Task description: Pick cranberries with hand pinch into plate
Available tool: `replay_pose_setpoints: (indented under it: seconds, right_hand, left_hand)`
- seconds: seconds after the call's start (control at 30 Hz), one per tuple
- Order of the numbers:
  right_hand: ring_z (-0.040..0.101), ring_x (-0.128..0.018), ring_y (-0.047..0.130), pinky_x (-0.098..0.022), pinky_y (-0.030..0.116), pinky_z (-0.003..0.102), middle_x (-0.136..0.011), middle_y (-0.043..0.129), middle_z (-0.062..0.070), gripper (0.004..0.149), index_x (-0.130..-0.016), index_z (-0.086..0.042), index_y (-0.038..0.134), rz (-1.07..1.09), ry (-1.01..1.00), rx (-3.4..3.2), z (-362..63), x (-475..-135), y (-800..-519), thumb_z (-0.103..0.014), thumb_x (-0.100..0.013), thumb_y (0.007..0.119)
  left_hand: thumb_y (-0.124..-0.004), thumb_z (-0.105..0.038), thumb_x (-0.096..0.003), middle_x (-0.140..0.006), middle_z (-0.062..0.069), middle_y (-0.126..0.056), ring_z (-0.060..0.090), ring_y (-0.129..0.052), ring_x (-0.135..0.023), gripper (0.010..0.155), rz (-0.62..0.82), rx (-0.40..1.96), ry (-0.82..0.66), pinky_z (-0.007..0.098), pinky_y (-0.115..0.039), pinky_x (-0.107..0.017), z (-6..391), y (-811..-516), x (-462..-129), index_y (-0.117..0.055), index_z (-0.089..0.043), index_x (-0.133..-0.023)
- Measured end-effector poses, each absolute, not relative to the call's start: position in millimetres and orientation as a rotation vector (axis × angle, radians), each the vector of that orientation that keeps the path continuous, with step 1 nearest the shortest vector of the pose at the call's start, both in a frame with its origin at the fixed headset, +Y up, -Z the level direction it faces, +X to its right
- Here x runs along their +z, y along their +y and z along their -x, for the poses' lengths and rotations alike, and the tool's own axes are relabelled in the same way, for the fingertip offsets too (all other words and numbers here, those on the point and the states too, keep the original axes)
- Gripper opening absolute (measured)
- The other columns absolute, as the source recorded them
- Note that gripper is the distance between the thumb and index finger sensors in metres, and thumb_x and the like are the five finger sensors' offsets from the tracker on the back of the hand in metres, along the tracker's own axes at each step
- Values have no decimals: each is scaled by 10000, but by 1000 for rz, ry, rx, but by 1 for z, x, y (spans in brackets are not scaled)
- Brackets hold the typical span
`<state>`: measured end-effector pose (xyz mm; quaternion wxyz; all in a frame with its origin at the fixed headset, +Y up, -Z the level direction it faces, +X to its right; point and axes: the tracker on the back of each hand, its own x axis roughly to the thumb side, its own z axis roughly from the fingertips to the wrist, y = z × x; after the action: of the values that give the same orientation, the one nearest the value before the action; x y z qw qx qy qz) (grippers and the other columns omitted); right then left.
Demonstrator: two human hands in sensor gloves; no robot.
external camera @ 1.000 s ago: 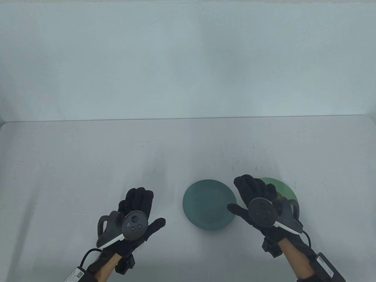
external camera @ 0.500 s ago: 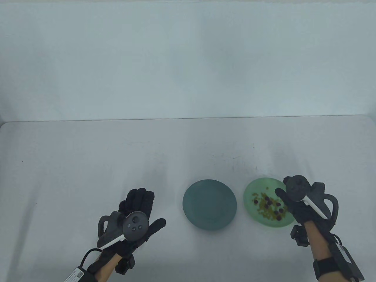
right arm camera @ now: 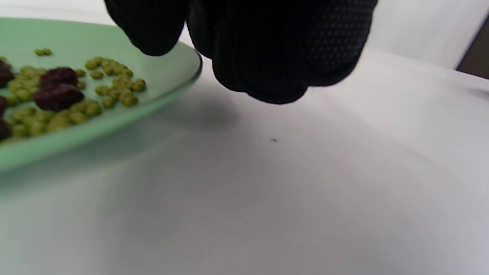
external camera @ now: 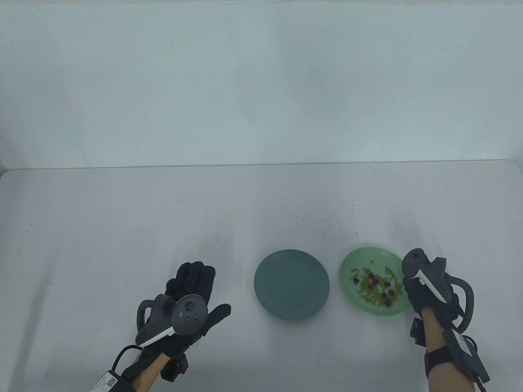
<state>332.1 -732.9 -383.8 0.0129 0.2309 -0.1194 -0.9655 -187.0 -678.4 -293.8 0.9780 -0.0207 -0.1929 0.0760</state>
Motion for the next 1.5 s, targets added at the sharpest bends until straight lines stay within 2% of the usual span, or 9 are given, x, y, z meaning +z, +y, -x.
replay_pose_setpoints:
  seconds: [0.23, 0.6, 0.93, 1.13, 1.5]
  right_hand:
    - [134, -526, 1000, -392, 889, 296, -764, 929, 7, 571, -1013, -95, 730, -757, -431, -3018, -331, -389, -740, -441, -559, 729]
    - [147, -565, 993, -427, 883, 326, -762, 911, 34, 487, -975, -100, 739, -908, -623, -3114, -340, -395, -739, -375, -574, 724]
    - [153, -560, 1027, -420, 891, 325, -793, 943, 51, 447, -998, -84, 685, -949, -782, -3286, -351, -390, -733, -295, -604, 666]
    - [140, -543, 1014, -425, 886, 325, -789, 936, 58, 461, -1026, -55, 622, -910, -716, -3337, -349, -387, -724, -263, -615, 618]
    - [114, -482, 1009, -392, 886, 309, -738, 947, 68, 471, -1027, -31, 620, -710, -469, -3483, -333, -381, -675, -266, -620, 609]
  left_hand:
    - [-549, -626, -552, -1199, 284, -249, 581, -282, -1093, 894, 40, 147, -384, 706, -416, -736, 187, -679, -294, -254, -55, -1175]
    - [-551, -625, -552, -1199, 283, -251, 580, -284, -1094, 892, 44, 148, -387, 706, -418, -736, 186, -679, -294, -257, -57, -1175]
    - [-551, -623, -553, -1199, 285, -258, 583, -289, -1092, 889, 43, 145, -388, 704, -421, -736, 186, -679, -294, -266, -54, -1175]
    - [-550, -622, -554, -1198, 286, -267, 583, -300, -1092, 886, 39, 136, -385, 703, -429, -735, 185, -679, -294, -272, -55, -1175]
    - [-547, -622, -556, -1197, 286, -301, 580, -347, -1091, 878, 90, 192, -364, 696, -461, -733, 185, -680, -296, -287, -53, -1173]
